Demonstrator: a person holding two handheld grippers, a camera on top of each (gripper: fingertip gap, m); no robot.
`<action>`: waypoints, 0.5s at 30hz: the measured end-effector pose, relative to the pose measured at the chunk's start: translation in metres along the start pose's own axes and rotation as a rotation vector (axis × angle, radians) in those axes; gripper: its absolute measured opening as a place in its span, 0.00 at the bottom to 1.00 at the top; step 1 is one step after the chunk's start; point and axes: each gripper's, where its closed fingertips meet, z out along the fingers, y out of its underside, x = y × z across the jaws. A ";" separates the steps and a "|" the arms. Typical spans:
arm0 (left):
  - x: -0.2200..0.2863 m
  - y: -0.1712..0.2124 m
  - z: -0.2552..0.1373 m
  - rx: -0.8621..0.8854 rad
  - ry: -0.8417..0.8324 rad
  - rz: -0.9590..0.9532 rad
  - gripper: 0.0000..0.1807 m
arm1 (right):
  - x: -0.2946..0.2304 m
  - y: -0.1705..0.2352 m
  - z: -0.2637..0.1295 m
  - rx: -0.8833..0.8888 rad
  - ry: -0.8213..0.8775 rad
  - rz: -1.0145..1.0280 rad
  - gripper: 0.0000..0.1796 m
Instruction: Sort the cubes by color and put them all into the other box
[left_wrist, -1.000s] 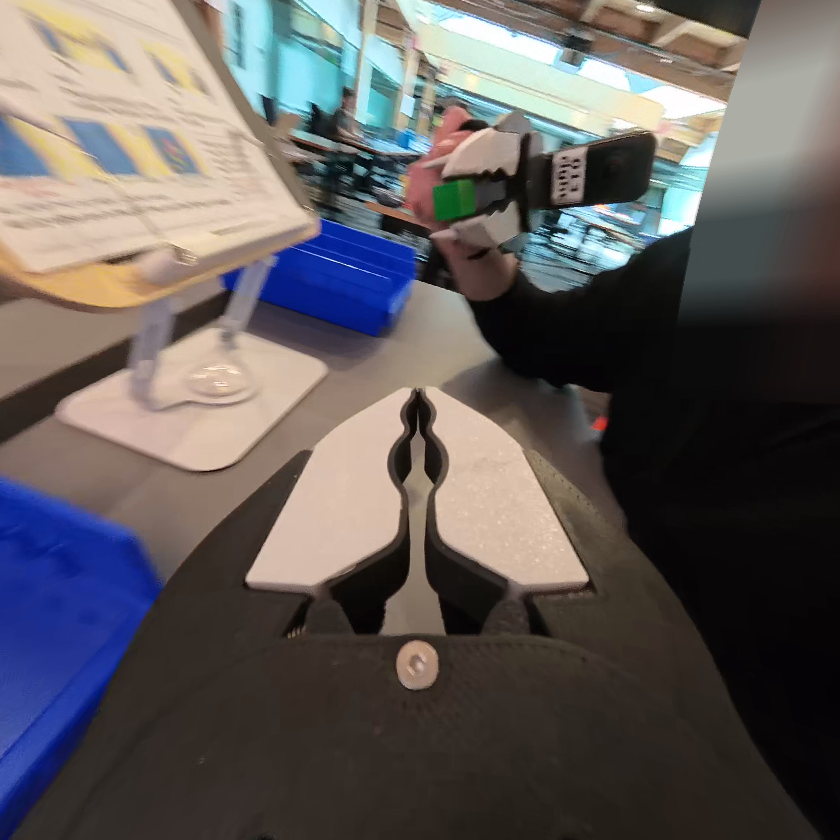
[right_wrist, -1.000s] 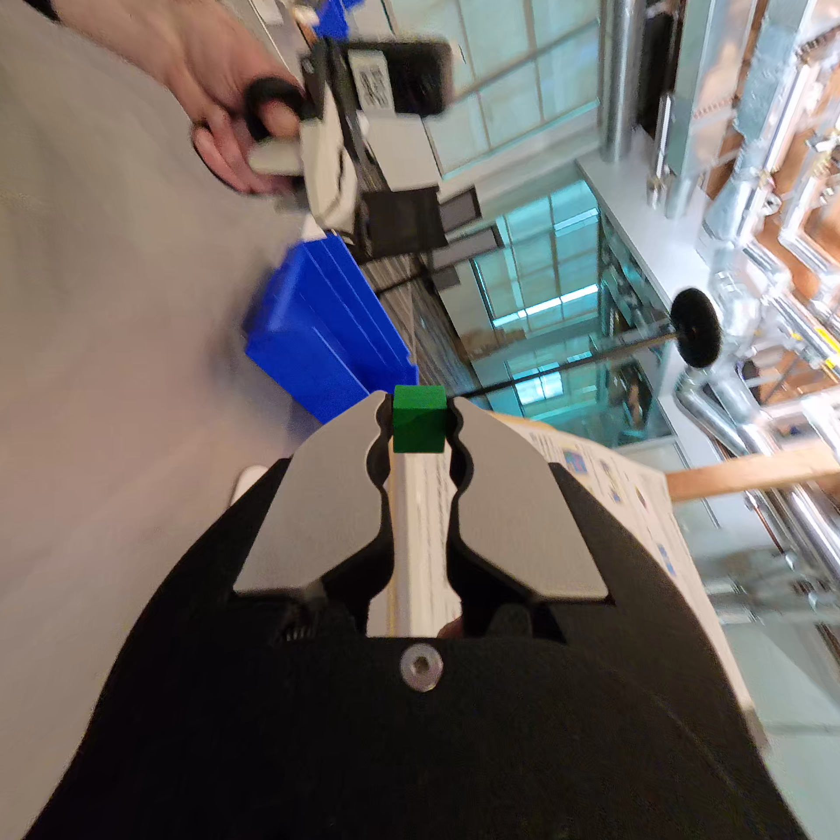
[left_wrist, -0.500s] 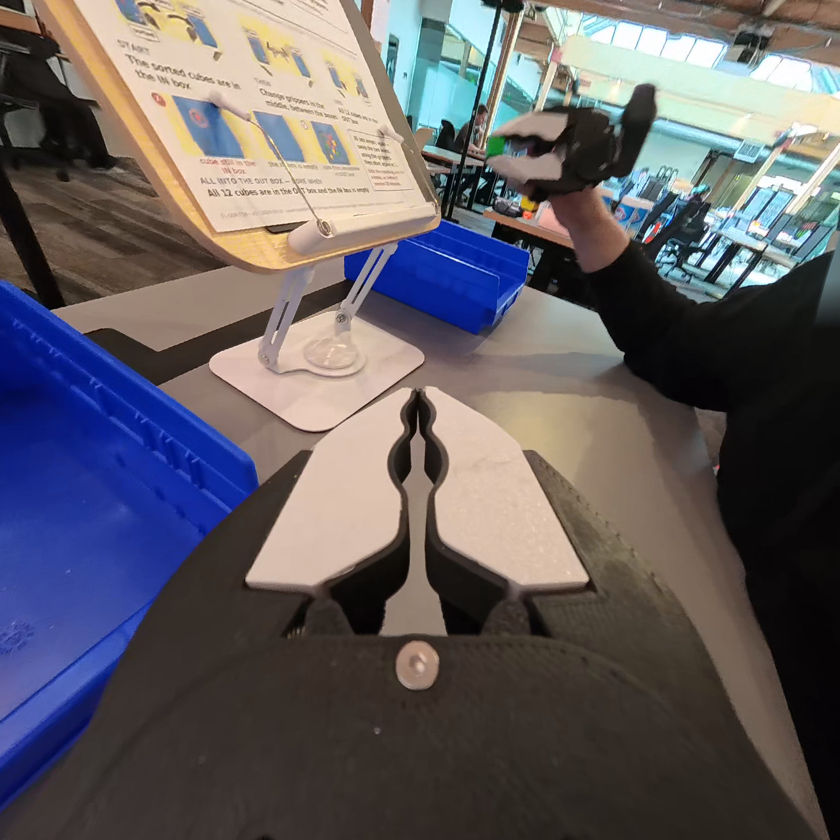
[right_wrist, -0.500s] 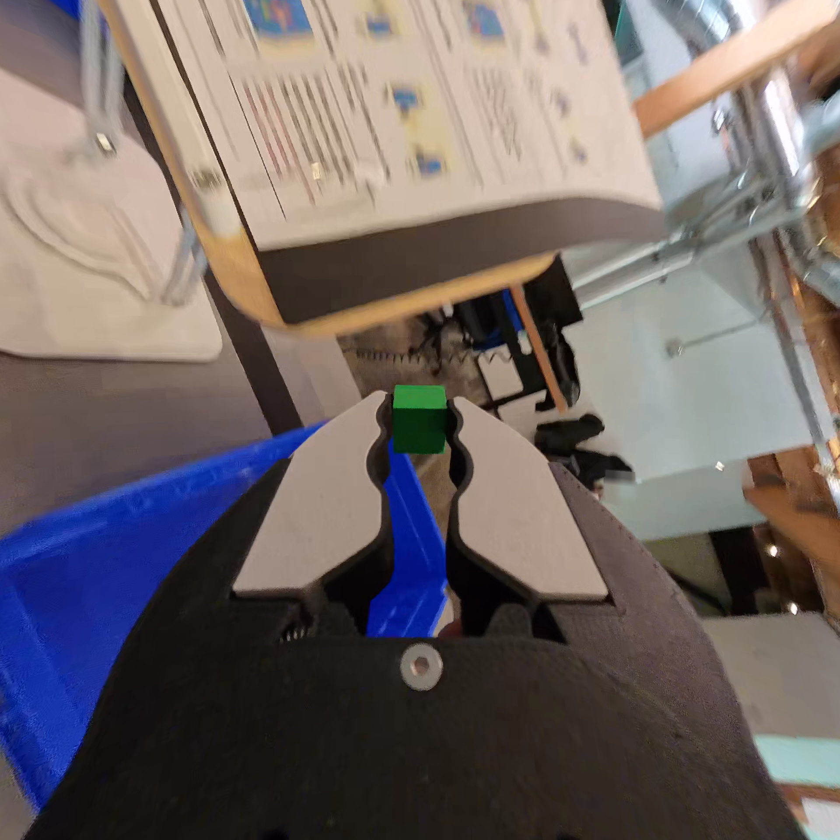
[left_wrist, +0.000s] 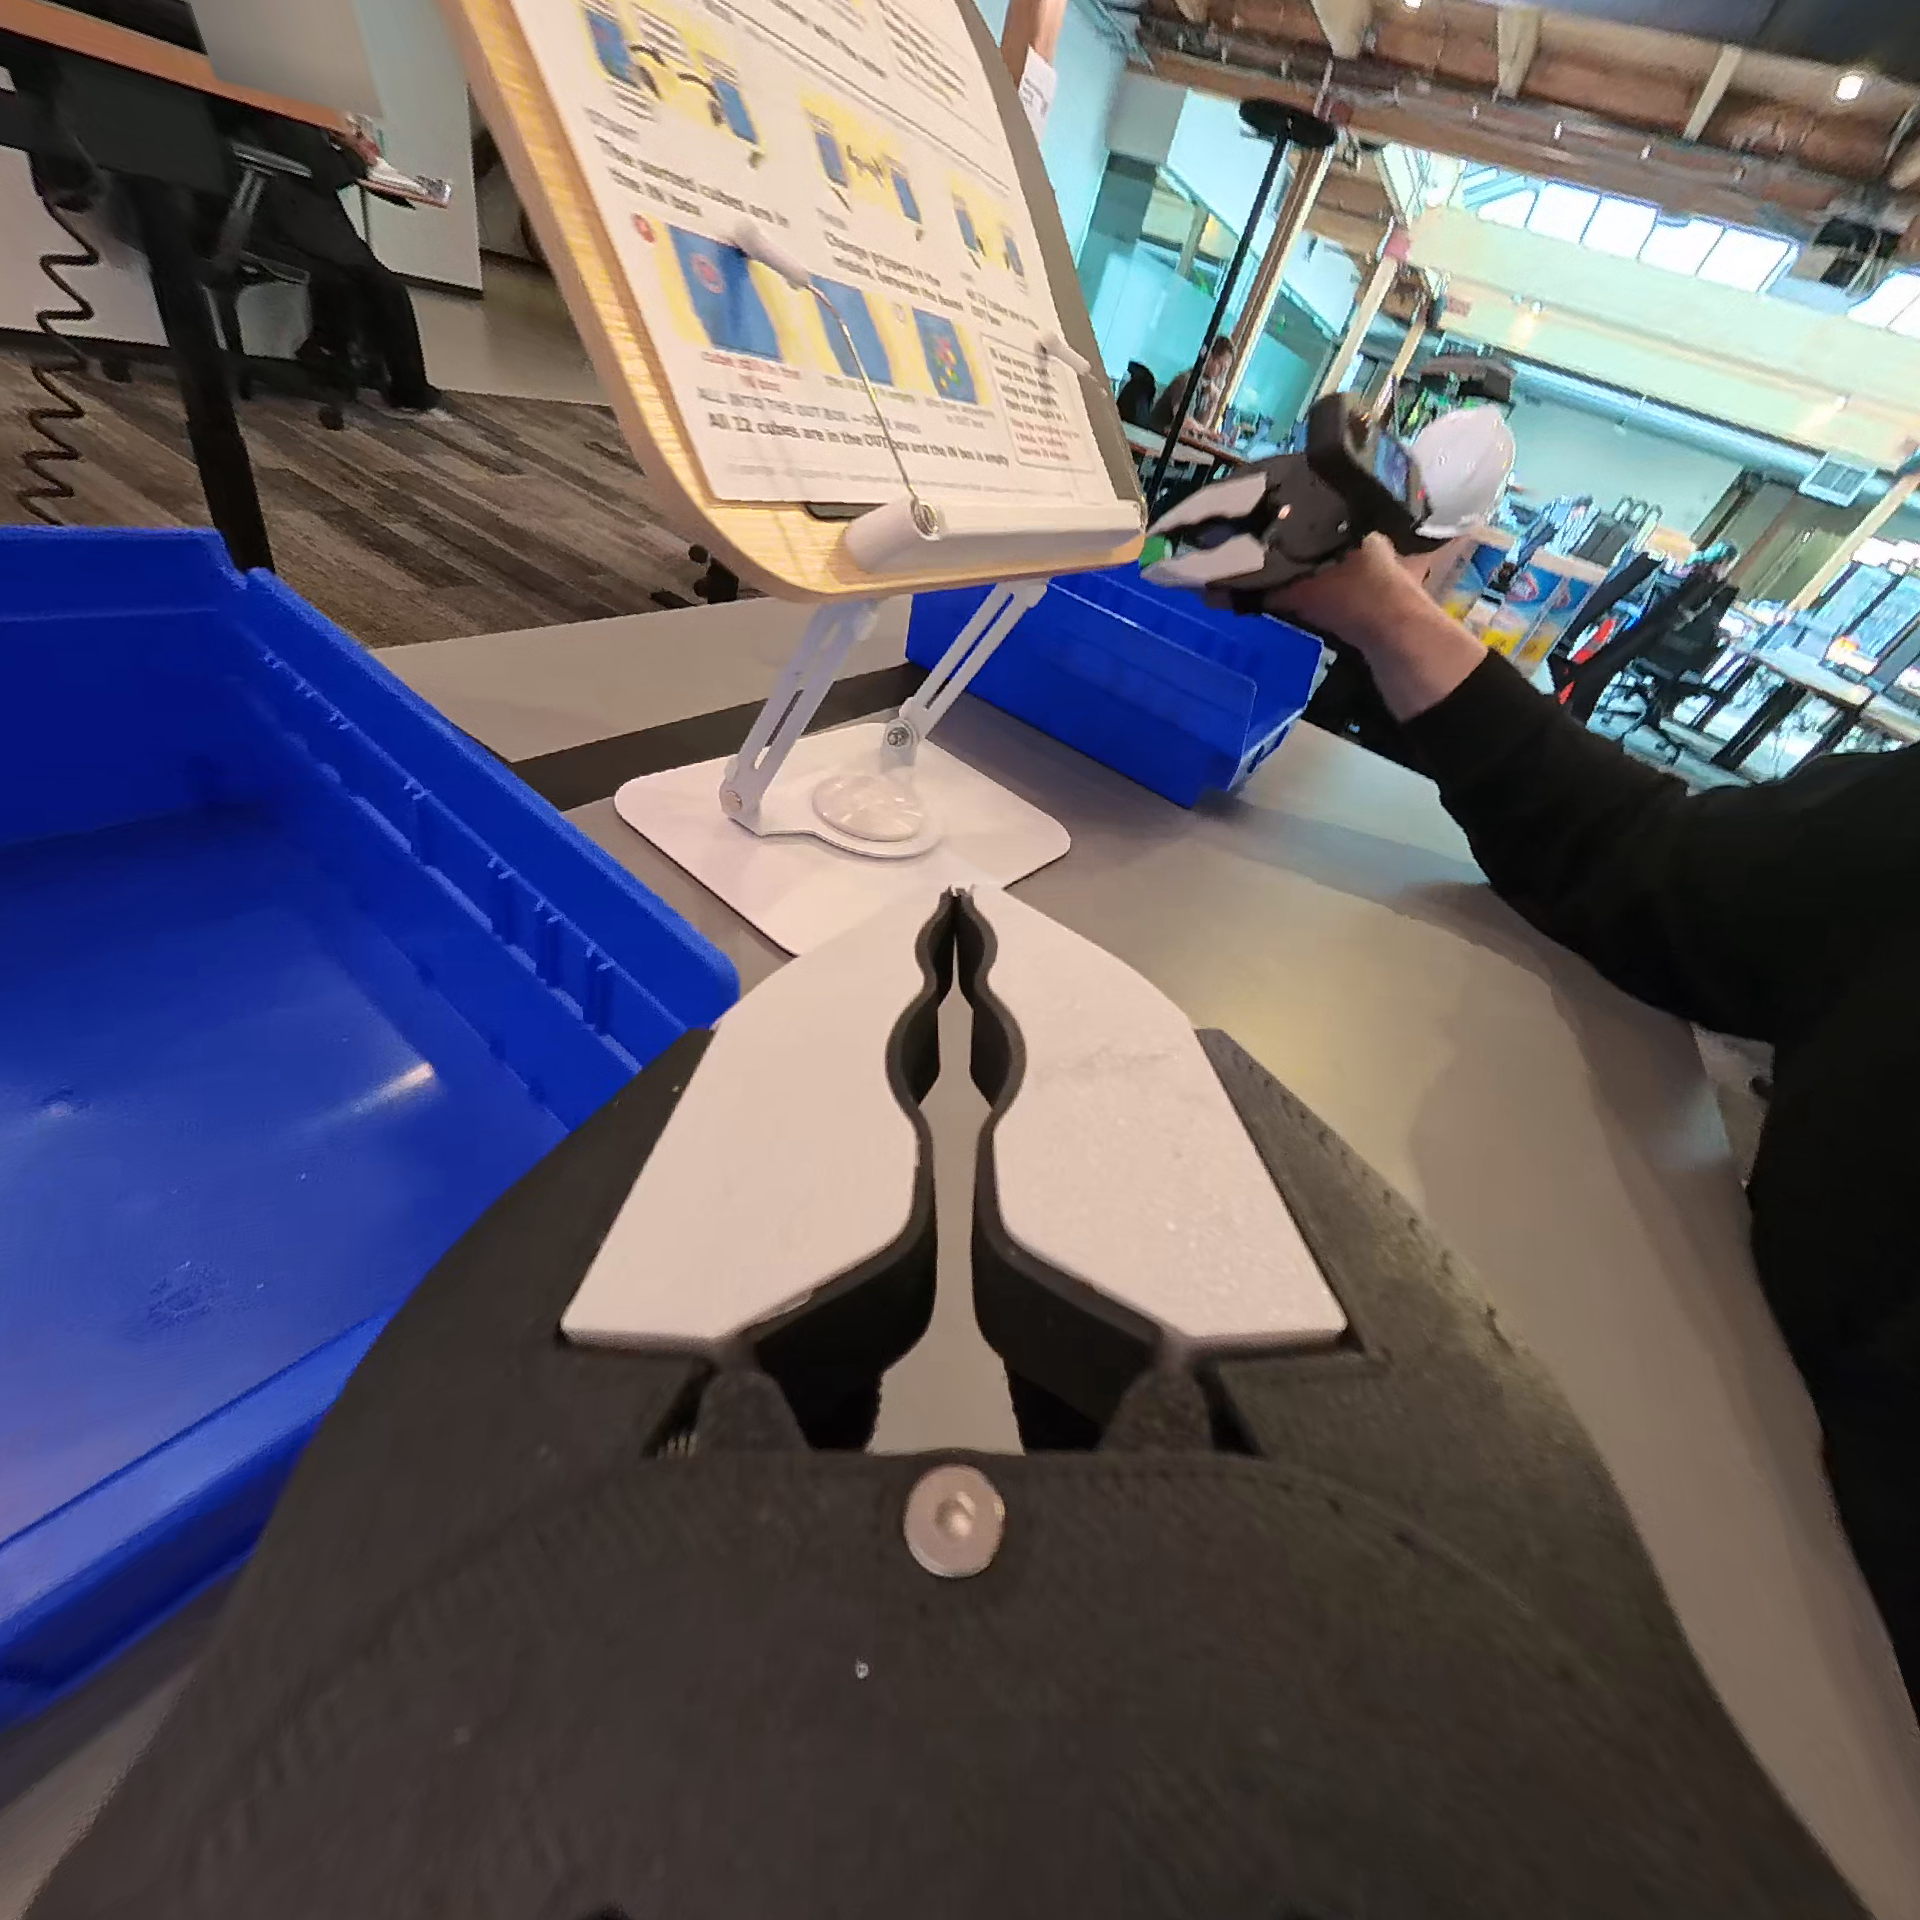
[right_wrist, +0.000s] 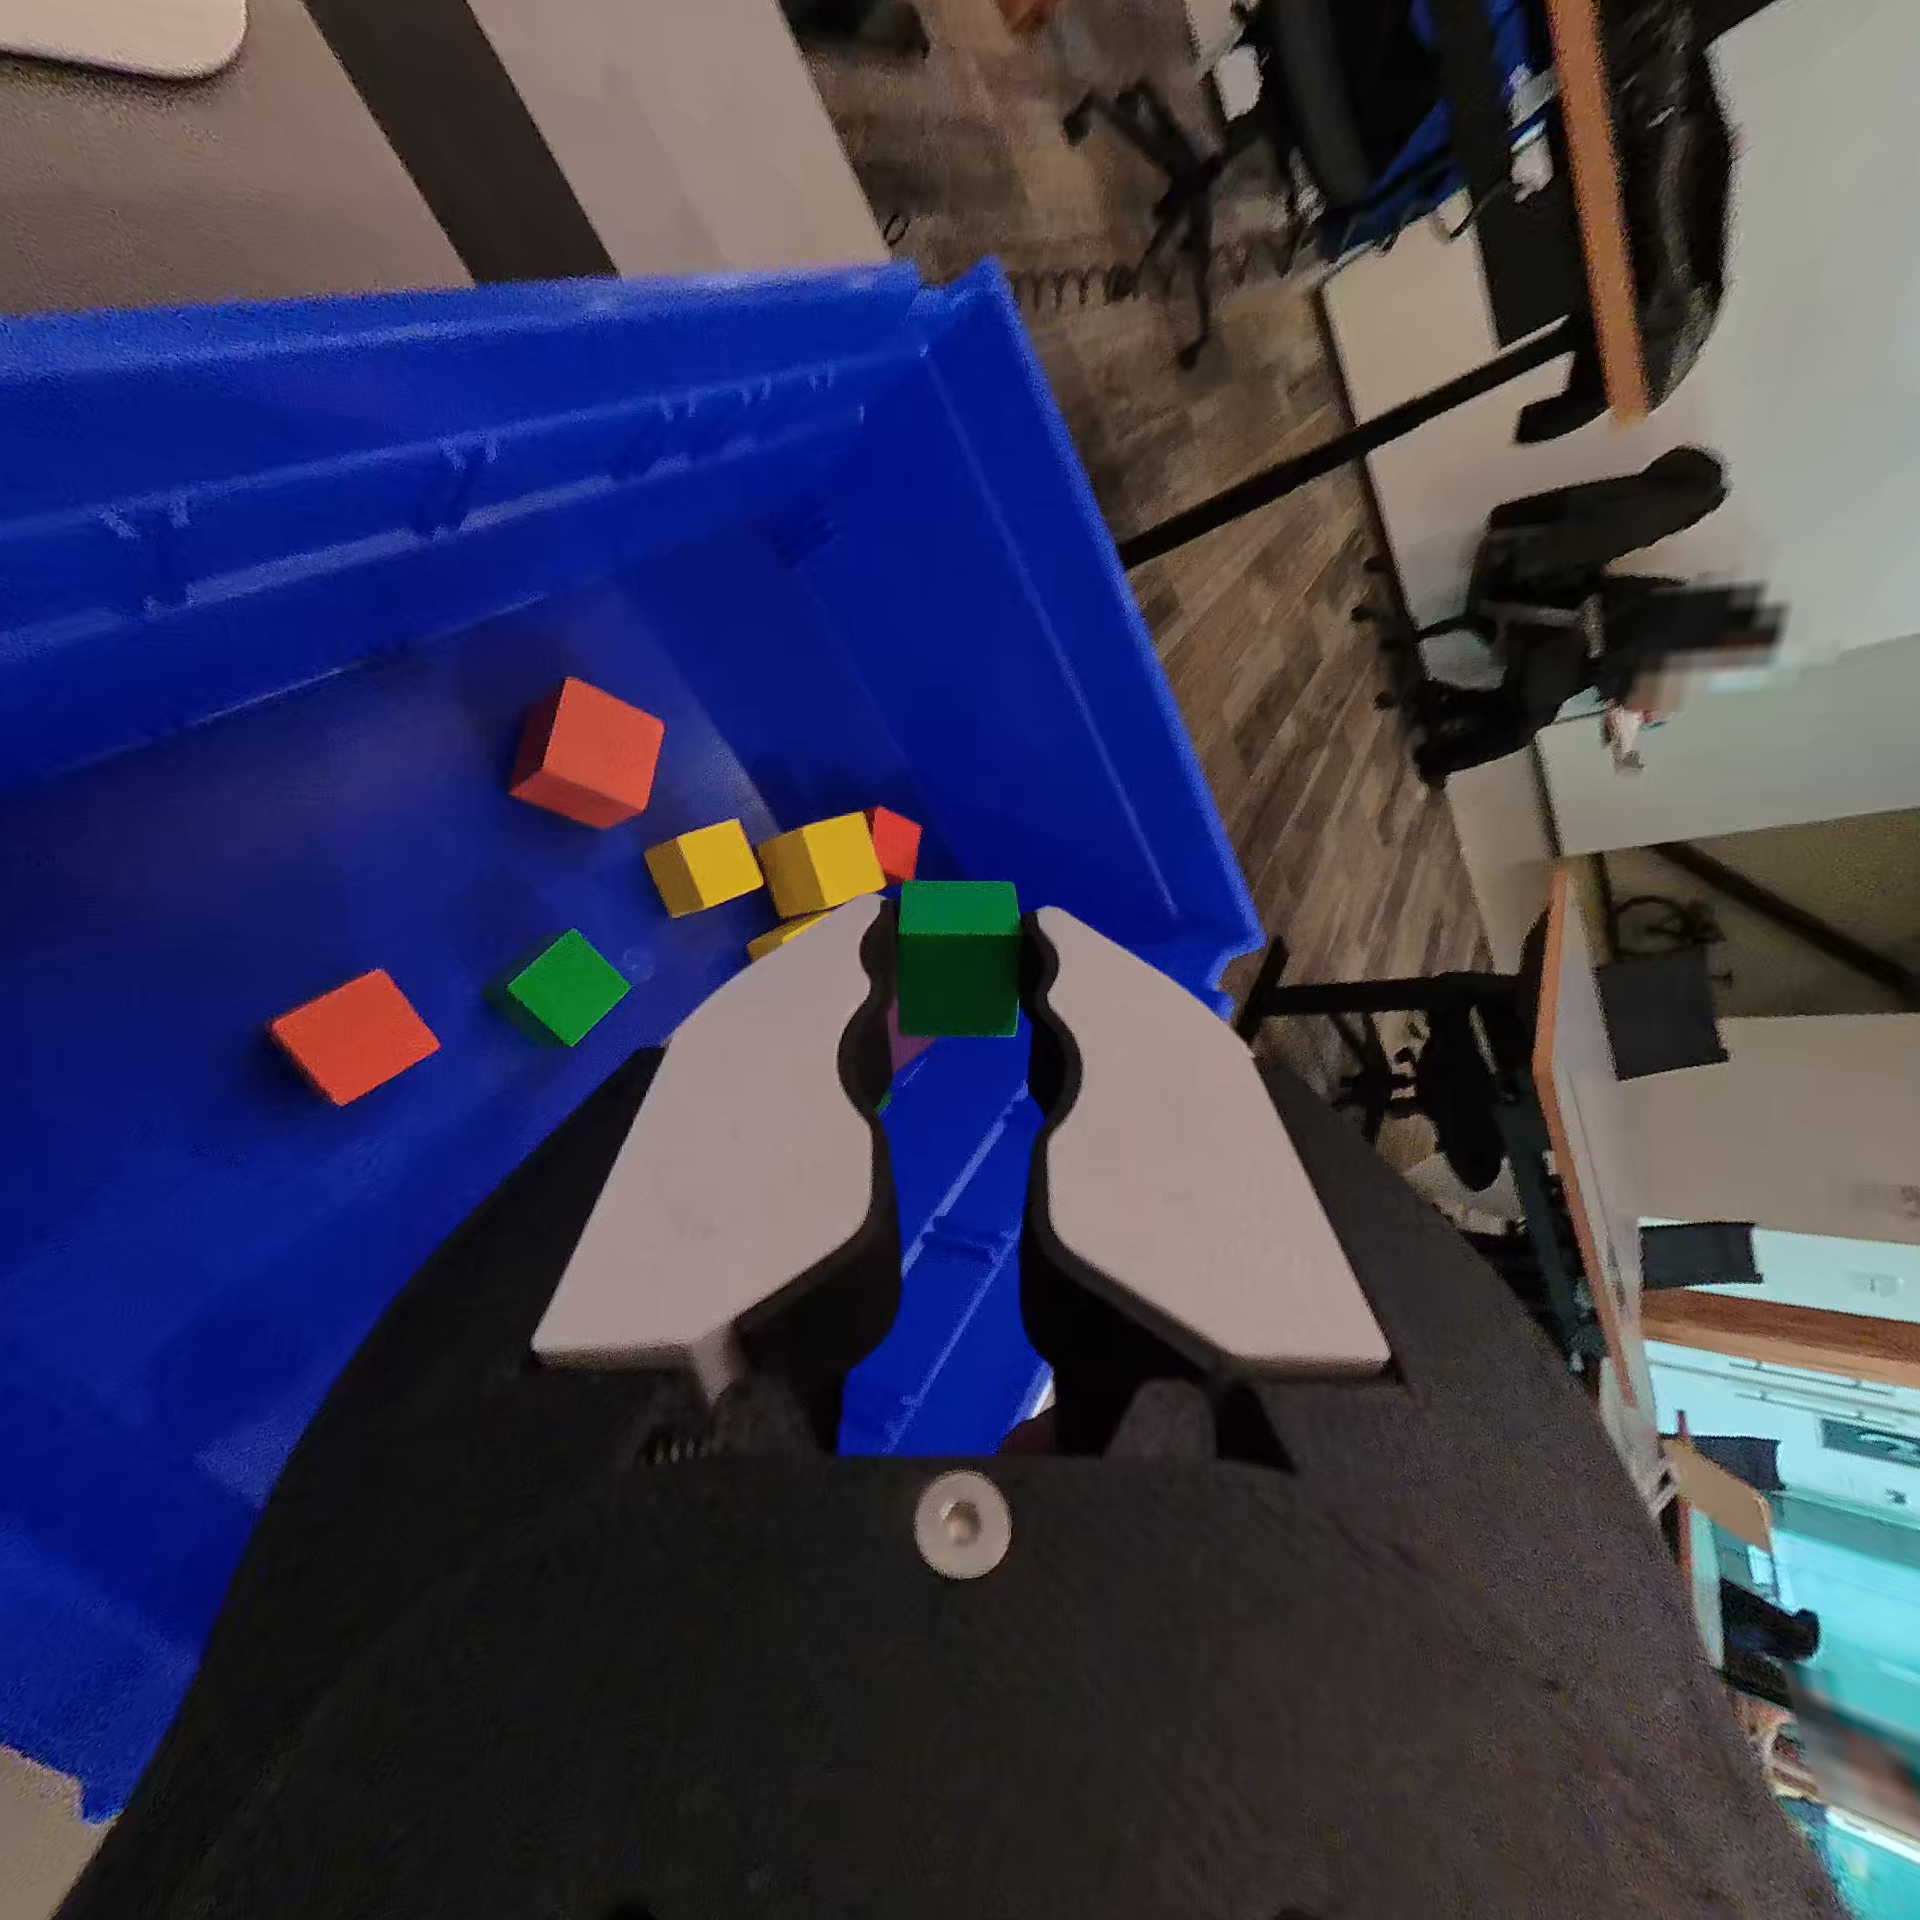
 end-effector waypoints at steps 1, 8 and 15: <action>-0.001 0.000 -0.001 0.005 -0.002 -0.006 0.00 | -0.003 0.004 0.003 -0.021 -0.017 0.011 0.13; -0.009 0.003 -0.003 0.007 -0.025 -0.019 0.00 | -0.012 0.027 0.018 -0.131 -0.063 0.075 0.12; -0.012 0.007 -0.001 -0.014 -0.040 -0.020 0.00 | -0.012 0.035 0.024 -0.204 -0.047 0.094 0.28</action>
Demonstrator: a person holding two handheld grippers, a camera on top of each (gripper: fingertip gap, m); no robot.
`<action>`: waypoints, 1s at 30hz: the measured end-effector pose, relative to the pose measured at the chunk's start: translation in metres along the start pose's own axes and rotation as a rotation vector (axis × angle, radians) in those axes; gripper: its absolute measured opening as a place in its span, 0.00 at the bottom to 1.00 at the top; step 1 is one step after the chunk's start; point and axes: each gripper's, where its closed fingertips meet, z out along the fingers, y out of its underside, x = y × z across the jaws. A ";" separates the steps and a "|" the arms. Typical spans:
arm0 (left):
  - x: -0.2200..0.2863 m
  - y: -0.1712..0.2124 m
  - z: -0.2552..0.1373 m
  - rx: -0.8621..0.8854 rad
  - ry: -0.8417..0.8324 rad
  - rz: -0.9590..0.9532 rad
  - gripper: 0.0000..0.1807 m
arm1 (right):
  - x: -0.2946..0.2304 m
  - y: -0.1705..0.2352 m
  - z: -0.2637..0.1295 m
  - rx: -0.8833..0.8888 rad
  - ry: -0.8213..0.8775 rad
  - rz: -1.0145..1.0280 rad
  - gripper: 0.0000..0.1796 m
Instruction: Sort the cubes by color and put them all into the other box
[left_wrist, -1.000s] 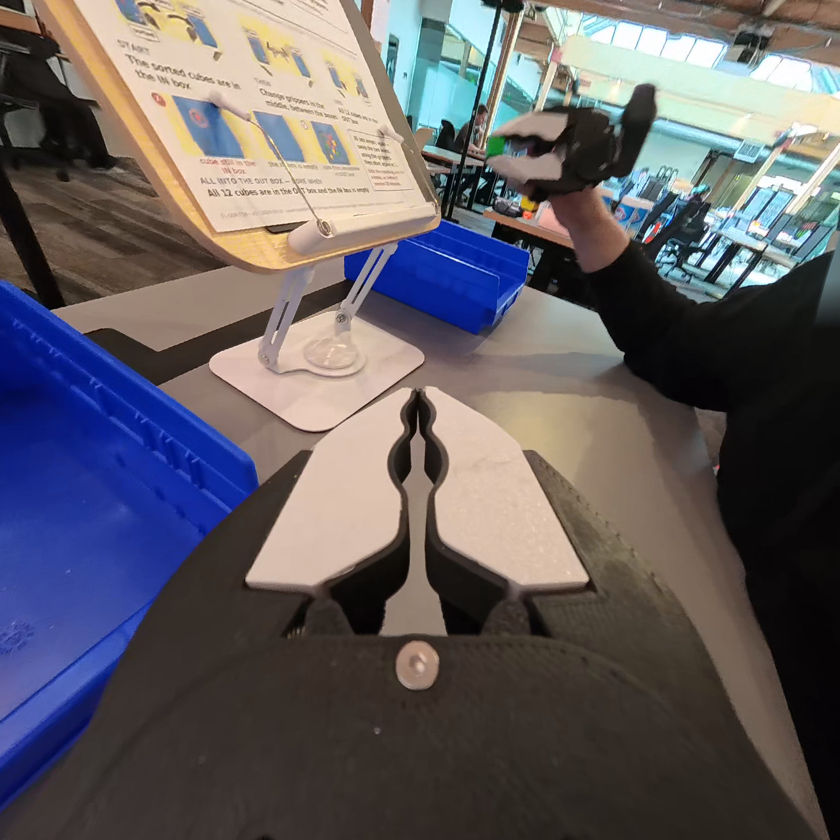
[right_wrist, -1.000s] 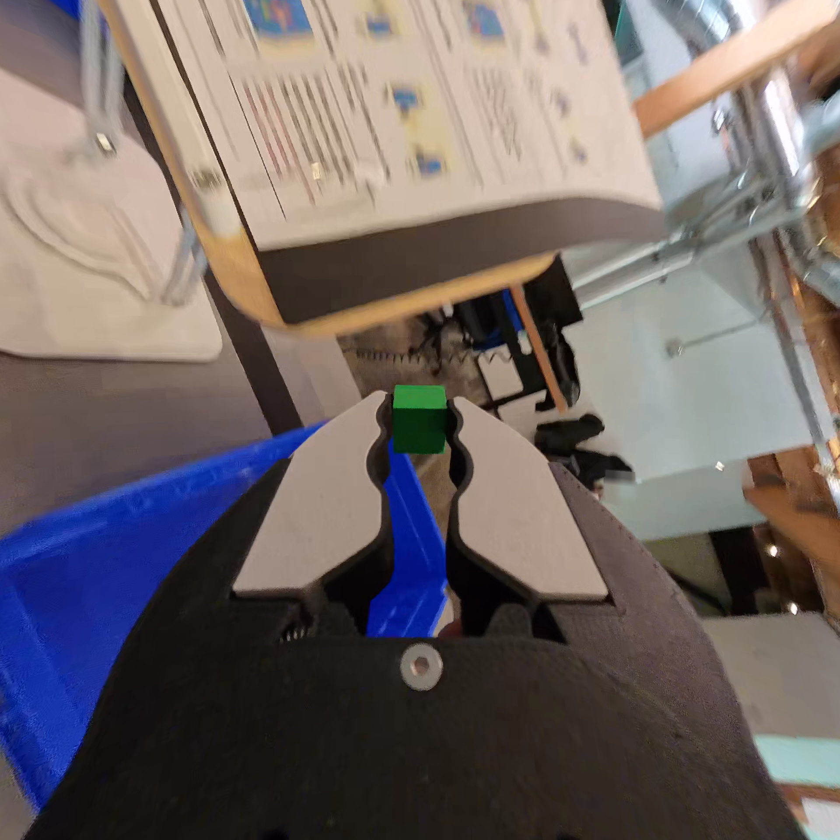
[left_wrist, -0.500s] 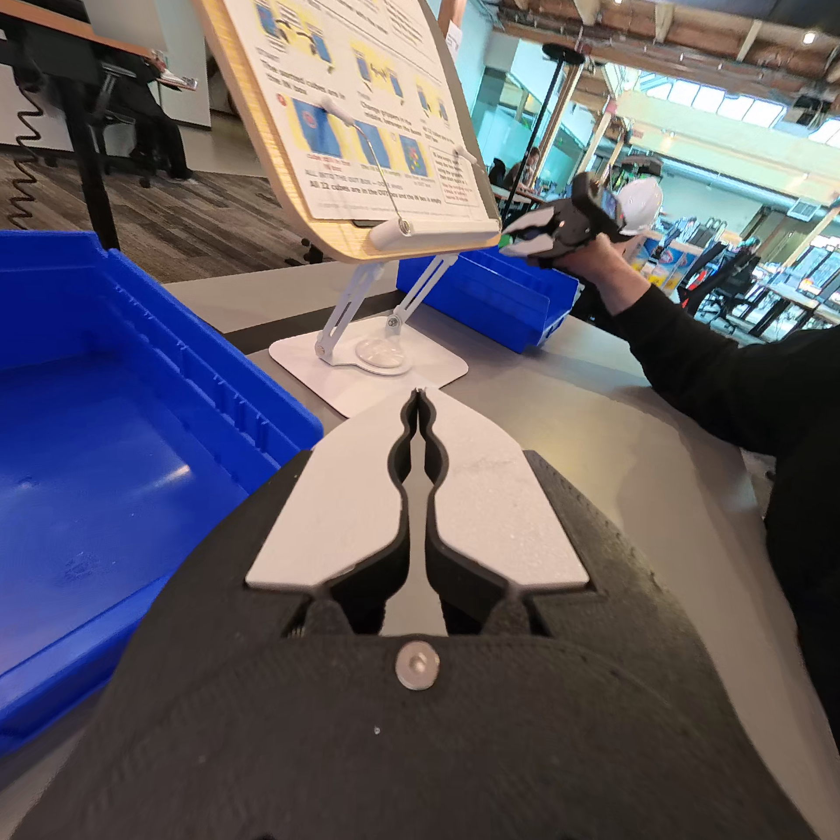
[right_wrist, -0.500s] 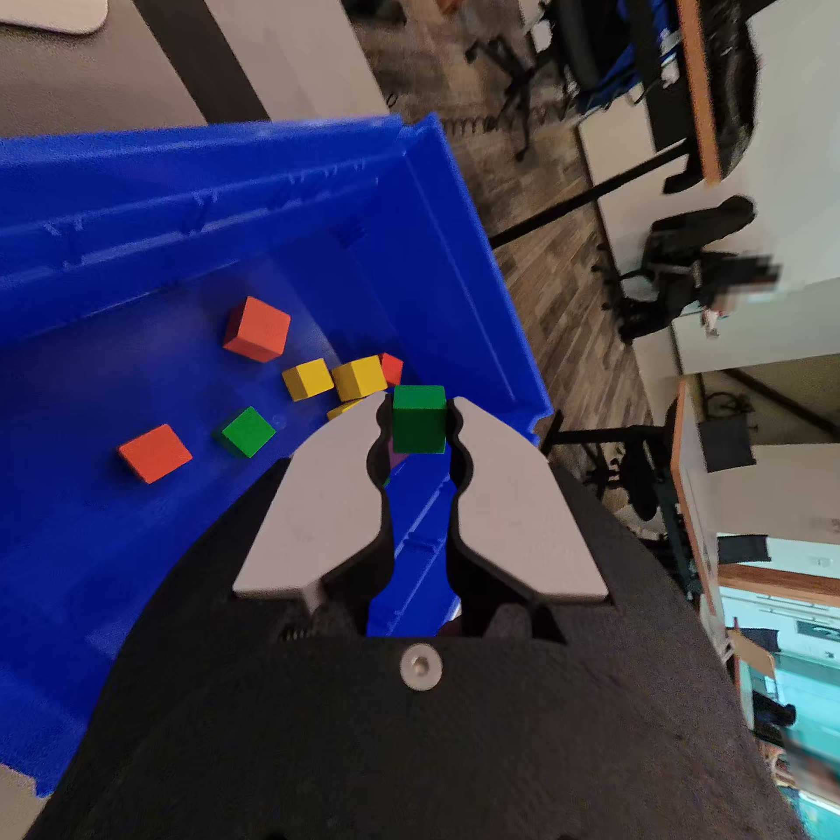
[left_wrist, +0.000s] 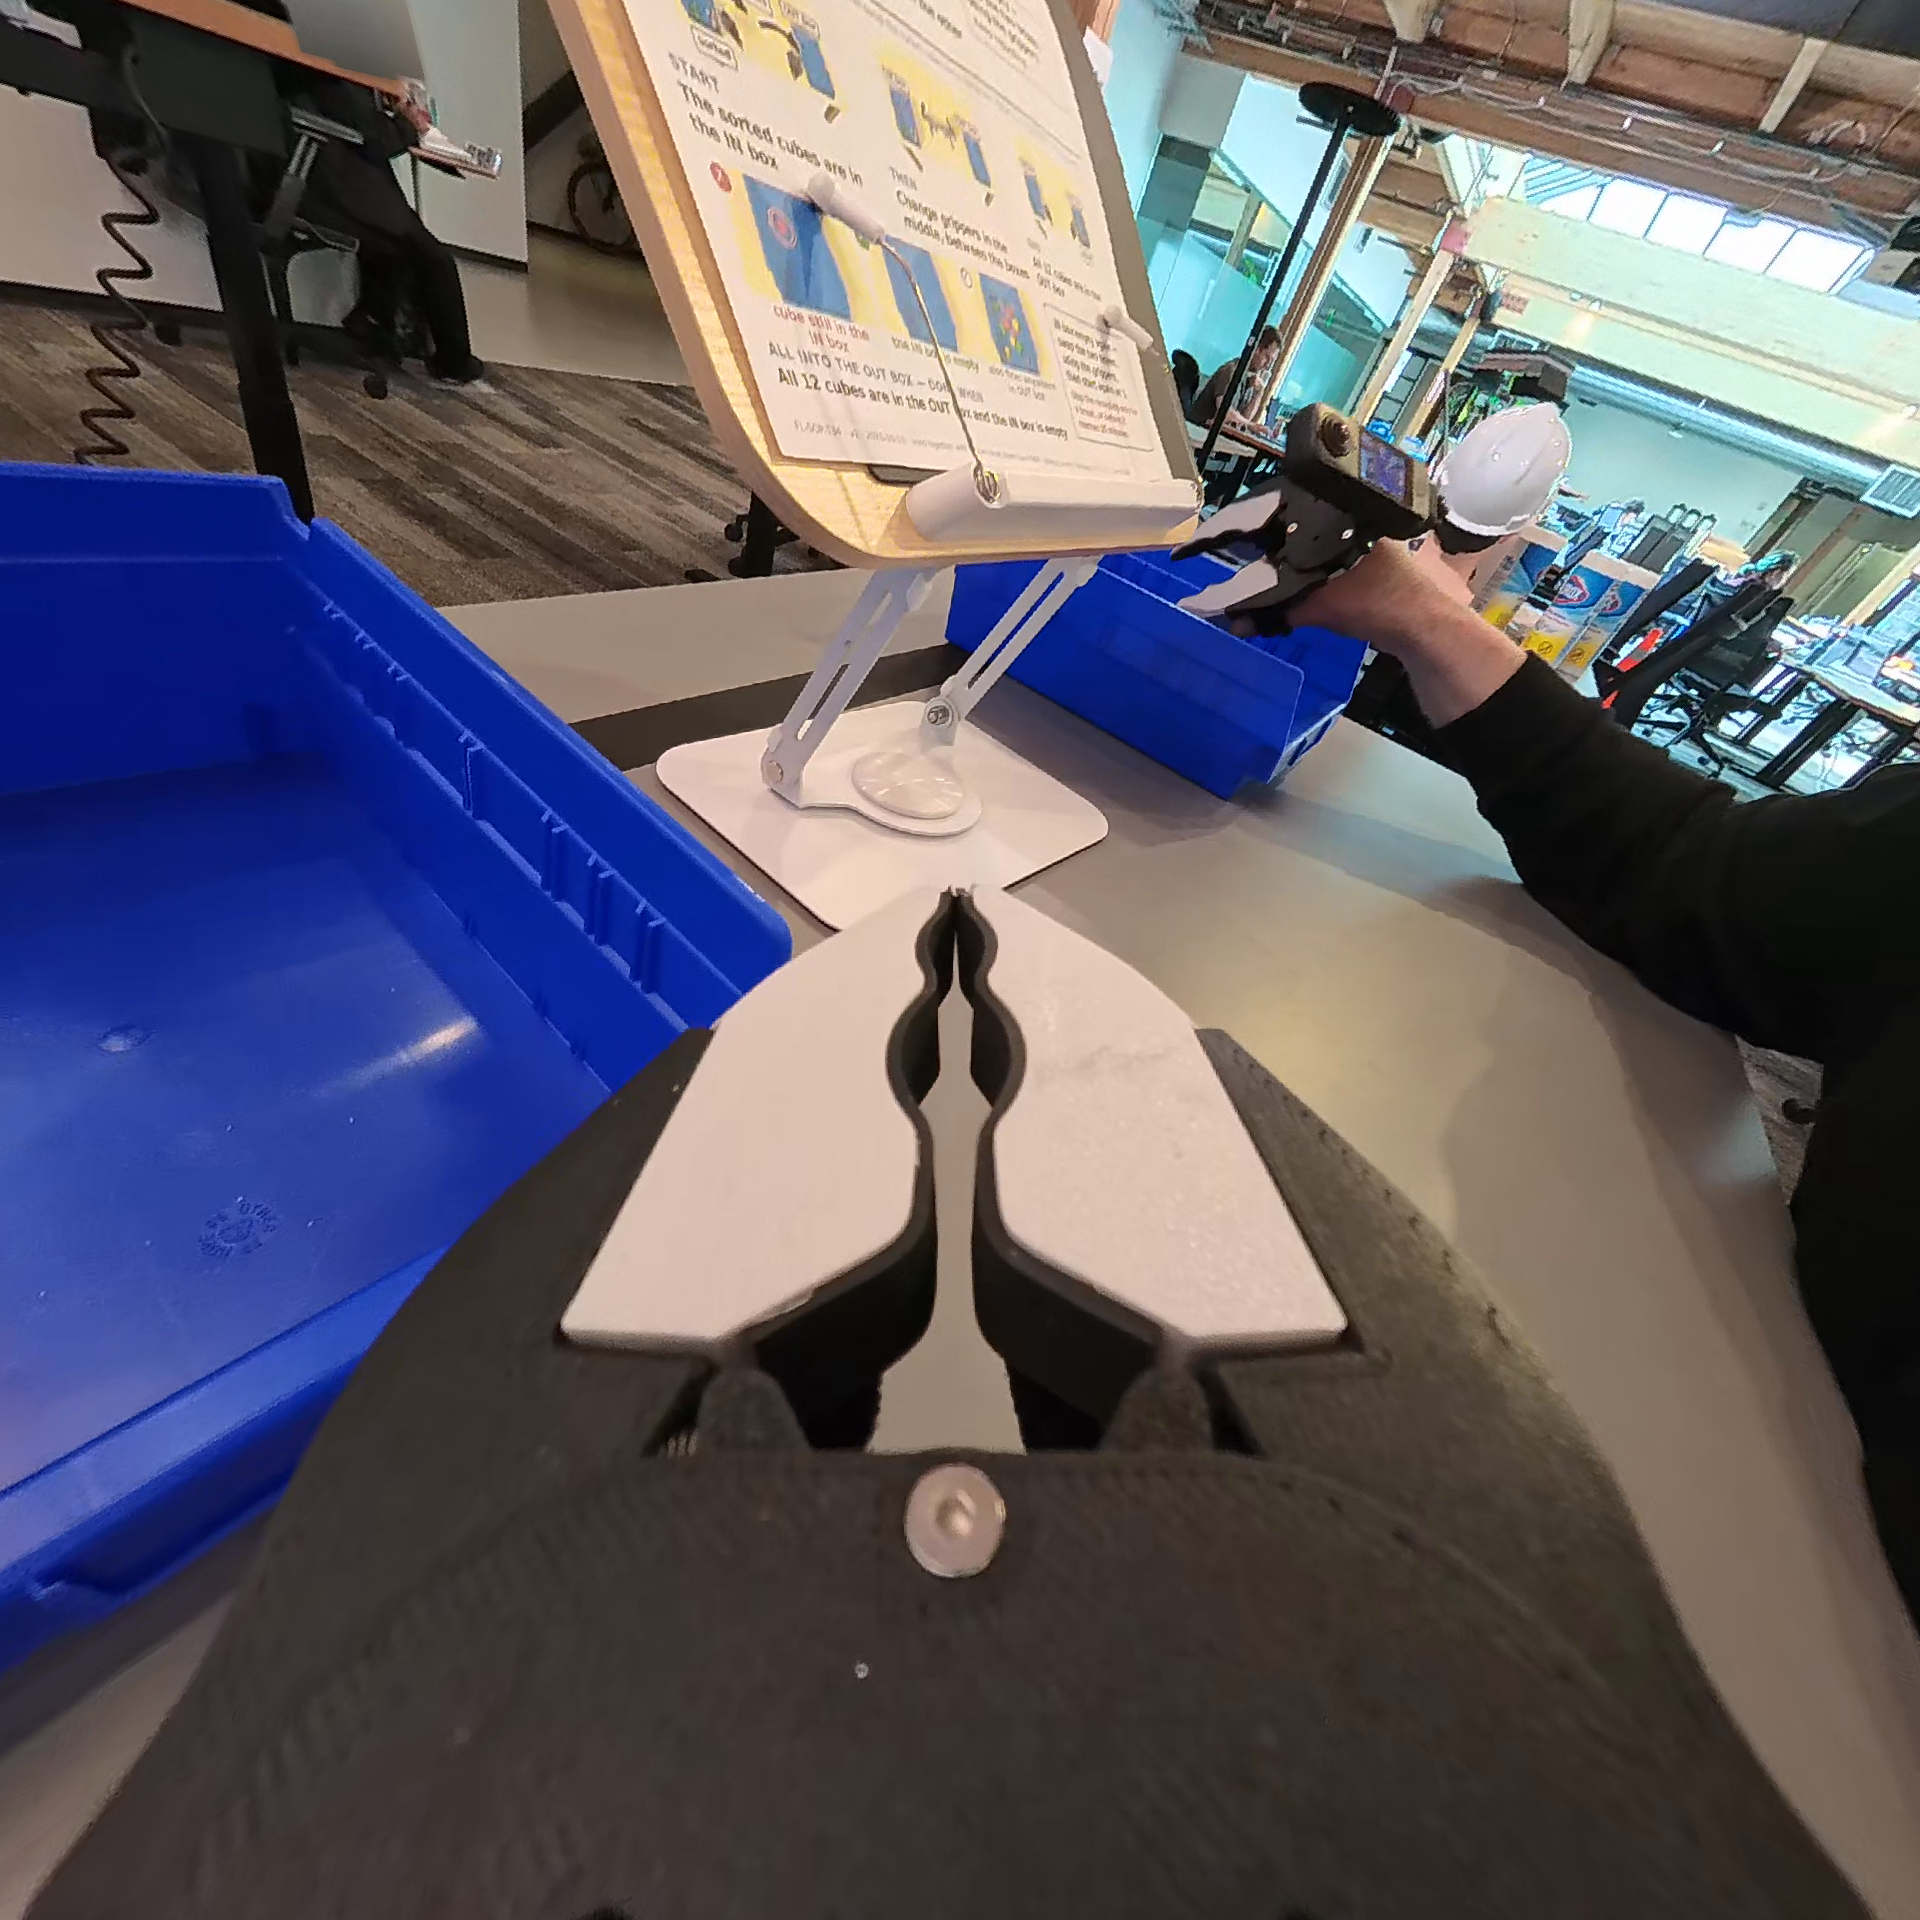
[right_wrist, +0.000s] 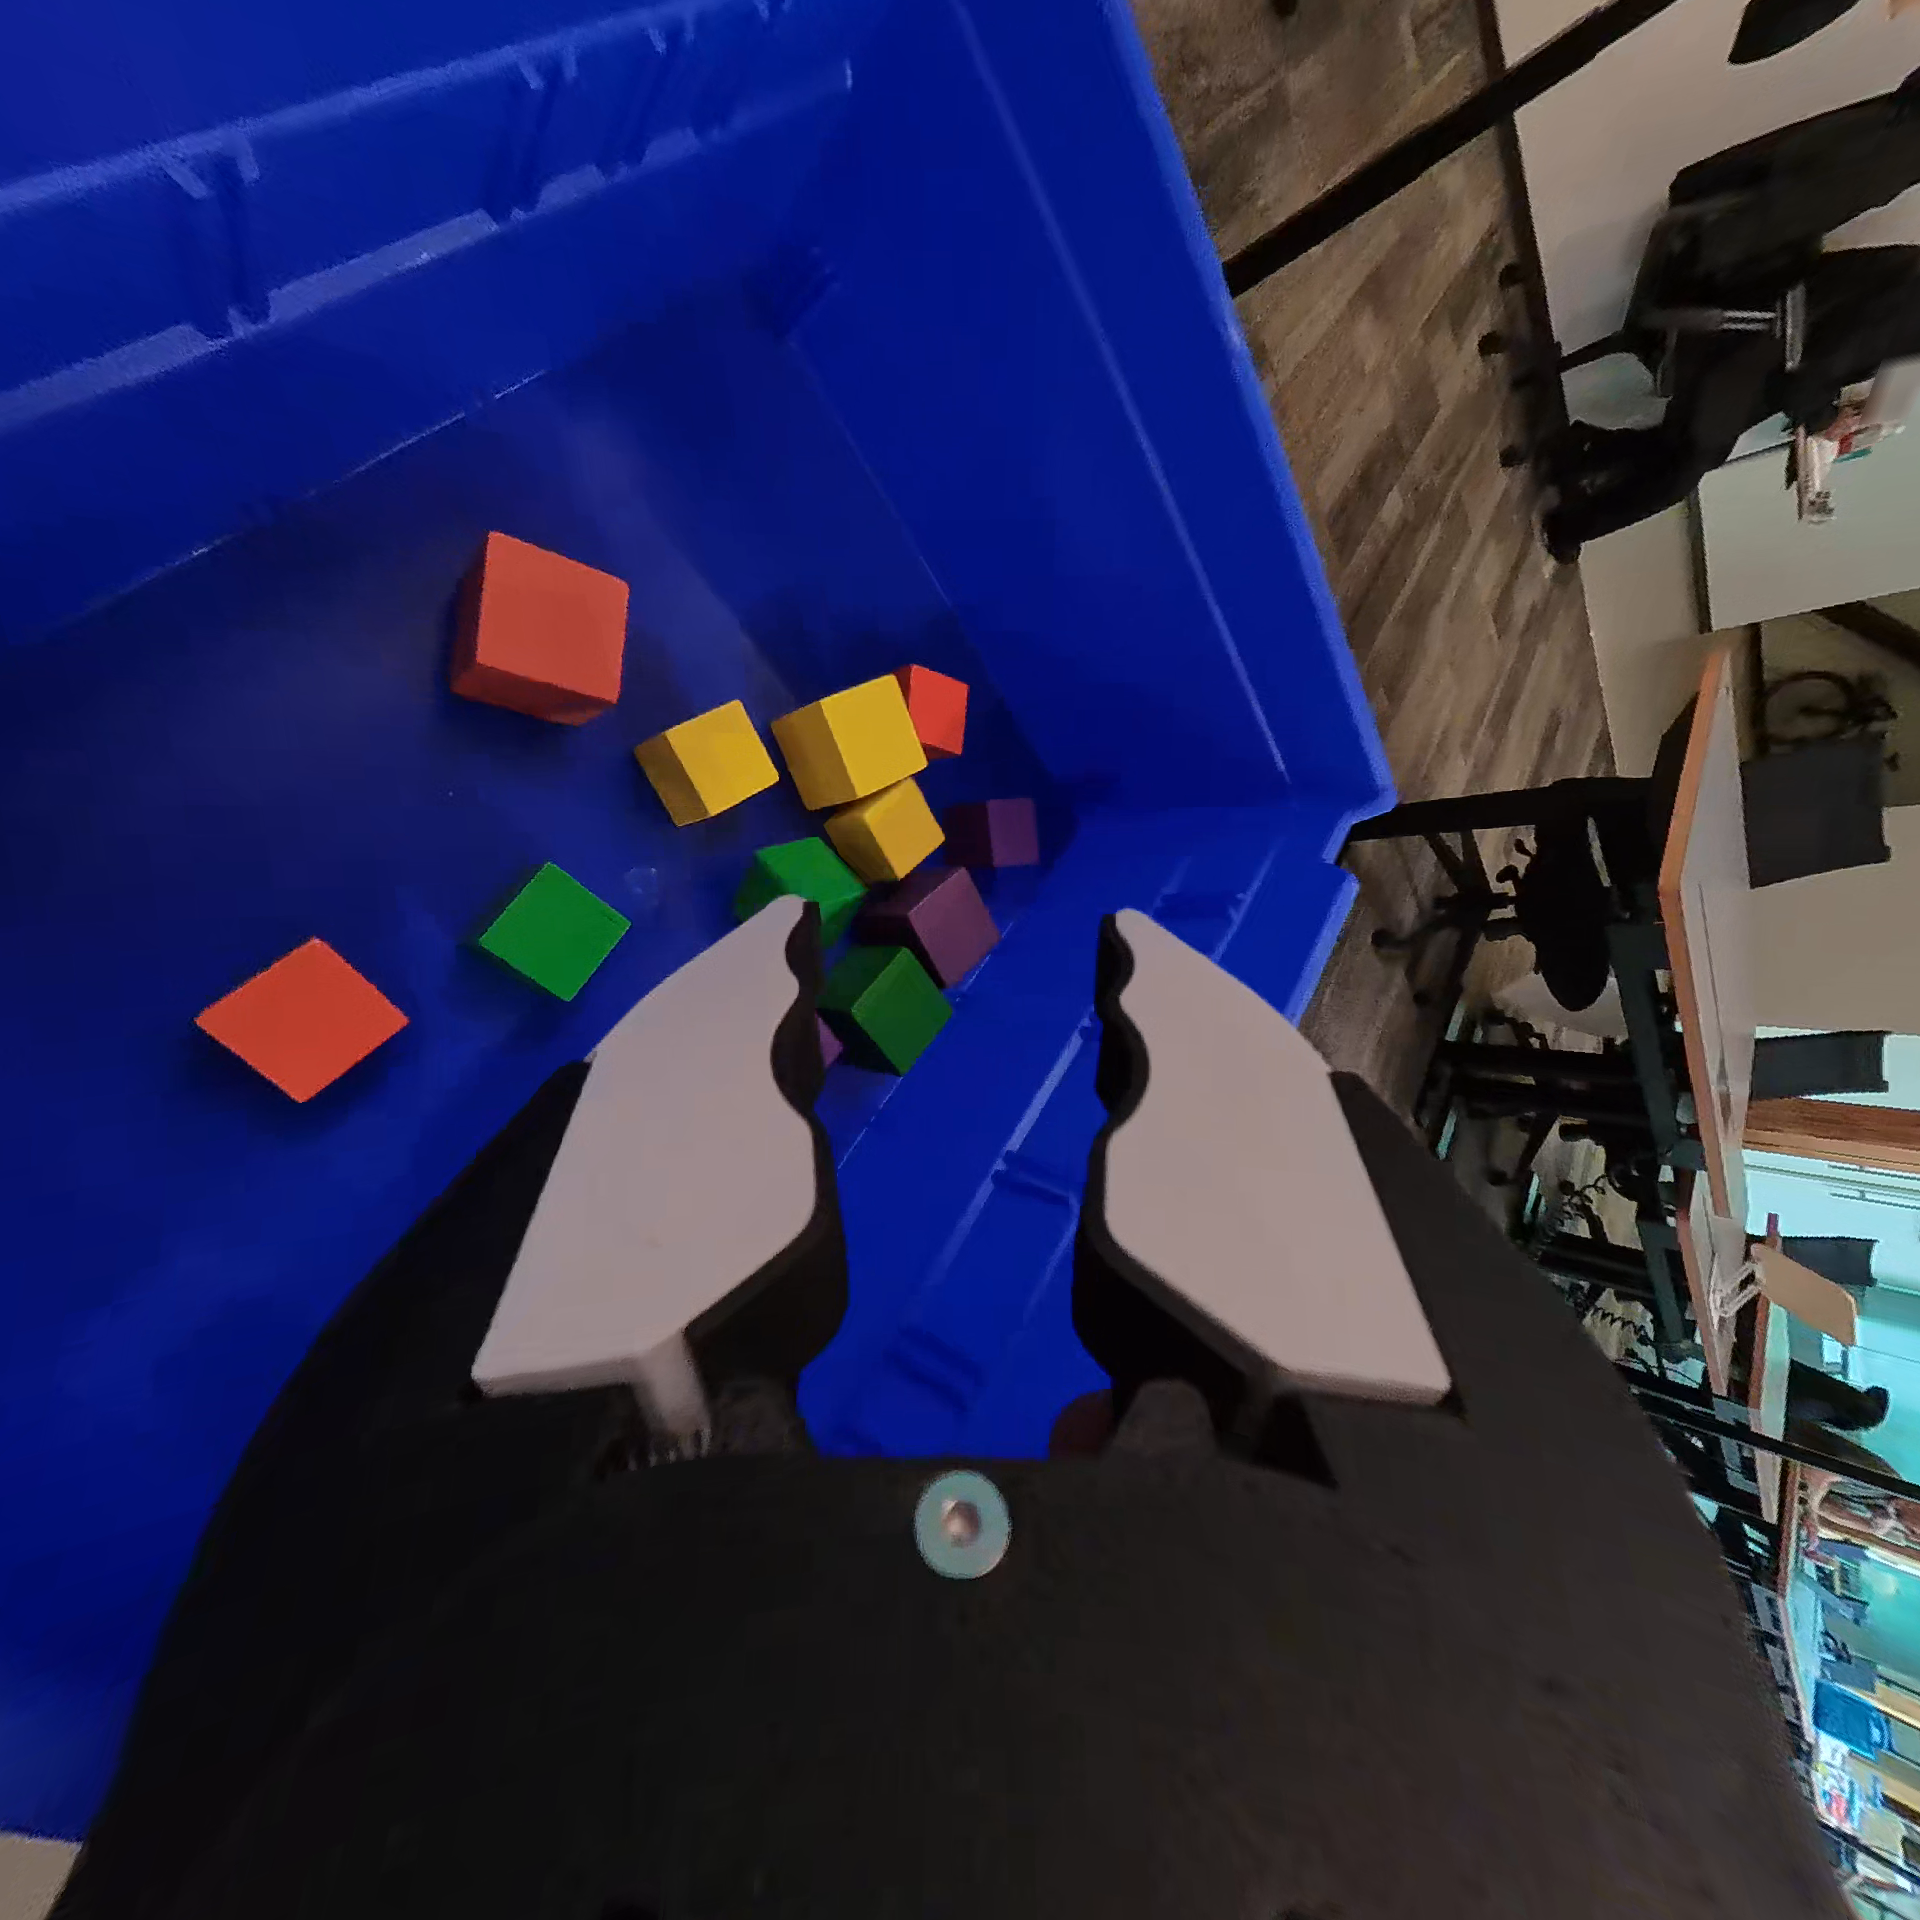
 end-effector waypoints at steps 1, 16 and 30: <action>0.000 0.000 0.000 -0.003 -0.003 0.002 0.00 | 0.002 -0.001 -0.002 0.002 0.012 -0.002 0.29; -0.019 -0.012 -0.021 0.064 -0.138 0.035 0.00 | 0.022 -0.030 -0.044 0.125 0.122 0.015 0.28; -0.060 -0.029 -0.070 0.220 -0.380 0.033 0.01 | 0.023 -0.043 -0.087 0.206 0.273 0.089 0.32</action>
